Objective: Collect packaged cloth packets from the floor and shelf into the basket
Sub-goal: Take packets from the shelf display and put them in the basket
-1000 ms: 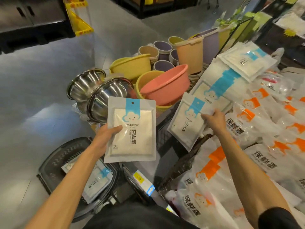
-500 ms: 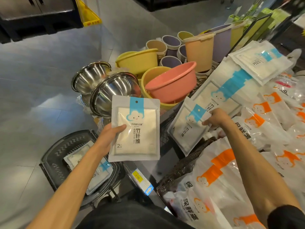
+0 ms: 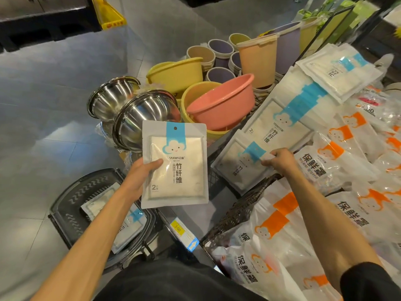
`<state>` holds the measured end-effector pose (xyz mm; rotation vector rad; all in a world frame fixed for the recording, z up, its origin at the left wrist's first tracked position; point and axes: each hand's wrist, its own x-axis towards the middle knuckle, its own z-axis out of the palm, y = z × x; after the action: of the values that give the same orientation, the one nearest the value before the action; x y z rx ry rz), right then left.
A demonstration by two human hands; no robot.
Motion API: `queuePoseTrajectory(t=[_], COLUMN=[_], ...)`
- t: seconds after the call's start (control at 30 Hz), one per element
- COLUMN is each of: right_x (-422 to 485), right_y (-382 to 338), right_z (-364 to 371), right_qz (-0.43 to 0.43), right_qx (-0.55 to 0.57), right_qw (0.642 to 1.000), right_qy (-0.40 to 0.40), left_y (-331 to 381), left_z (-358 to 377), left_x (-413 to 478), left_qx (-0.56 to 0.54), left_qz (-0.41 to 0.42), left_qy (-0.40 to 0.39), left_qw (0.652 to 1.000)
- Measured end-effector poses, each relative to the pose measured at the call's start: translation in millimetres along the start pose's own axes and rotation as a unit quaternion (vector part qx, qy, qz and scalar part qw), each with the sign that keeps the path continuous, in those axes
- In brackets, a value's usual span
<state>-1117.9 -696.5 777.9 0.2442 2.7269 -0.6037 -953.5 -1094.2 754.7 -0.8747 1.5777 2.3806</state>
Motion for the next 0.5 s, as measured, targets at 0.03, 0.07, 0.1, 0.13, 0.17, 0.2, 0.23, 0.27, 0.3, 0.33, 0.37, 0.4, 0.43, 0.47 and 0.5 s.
queuePoseTrajectory(t=[0.03,0.07,0.1,0.13,0.17,0.2,0.23,0.27,0.3,0.33,0.37,0.4,0.43,0.47,0.5], right_x=[-1,-1,-1,-1,0,0,1,2,4,6,8,10,12,15,16], right_y=[1,1,1,1,0,-1,-2,-3,-4,-4,-5,-7,-9,-11,-13], right_z=[3,5,7,9,10,11,11,11,11,11,11,11,12,13,14], right_qz=[-0.001,0.0,0.003,0.007,0.011,0.014,0.017,0.017,0.015,0.012,0.006,-0.001,-0.005,-0.008,-0.009], right_qx=[-0.006,-0.008,-0.009,-0.01,-0.015,-0.024,-0.035,-0.046,-0.055,-0.059,-0.062,-0.065,-0.067,-0.067,-0.067], right_qw=[1.0,1.0,1.0,1.0,1.0,0.999,0.999,0.998,0.998,0.997,0.997,0.997,0.996,0.996,0.996], right_qy=[-0.004,-0.006,-0.007,-0.01,-0.016,-0.024,-0.032,-0.037,-0.041,-0.044,-0.047,-0.049,-0.052,-0.054,-0.055], left_y=[0,0,0,0,1,1,1,0,0,0,0,0,-1,-1,-1], left_z=[0,0,0,0,0,-1,-1,-2,-3,-4,-5,-6,-7,-8,-8], left_x=[0,0,-1,-2,-3,-4,-5,-6,-6,-7,-8,-8,-9,-10,-10], left_qx=[-0.002,-0.004,-0.006,-0.007,-0.007,-0.006,-0.006,-0.008,-0.012,-0.013,-0.012,-0.01,-0.008,-0.007,-0.007], left_qz=[0.0,0.0,0.0,0.002,0.005,0.008,0.01,0.011,0.01,0.009,0.009,0.011,0.012,0.012,0.011], left_qy=[0.0,0.0,0.002,0.004,0.004,0.004,0.003,0.004,0.006,0.007,0.007,0.008,0.008,0.01,0.011], left_qw=[1.0,1.0,1.0,1.0,1.0,1.0,1.0,1.0,1.0,1.0,1.0,1.0,1.0,1.0,1.0])
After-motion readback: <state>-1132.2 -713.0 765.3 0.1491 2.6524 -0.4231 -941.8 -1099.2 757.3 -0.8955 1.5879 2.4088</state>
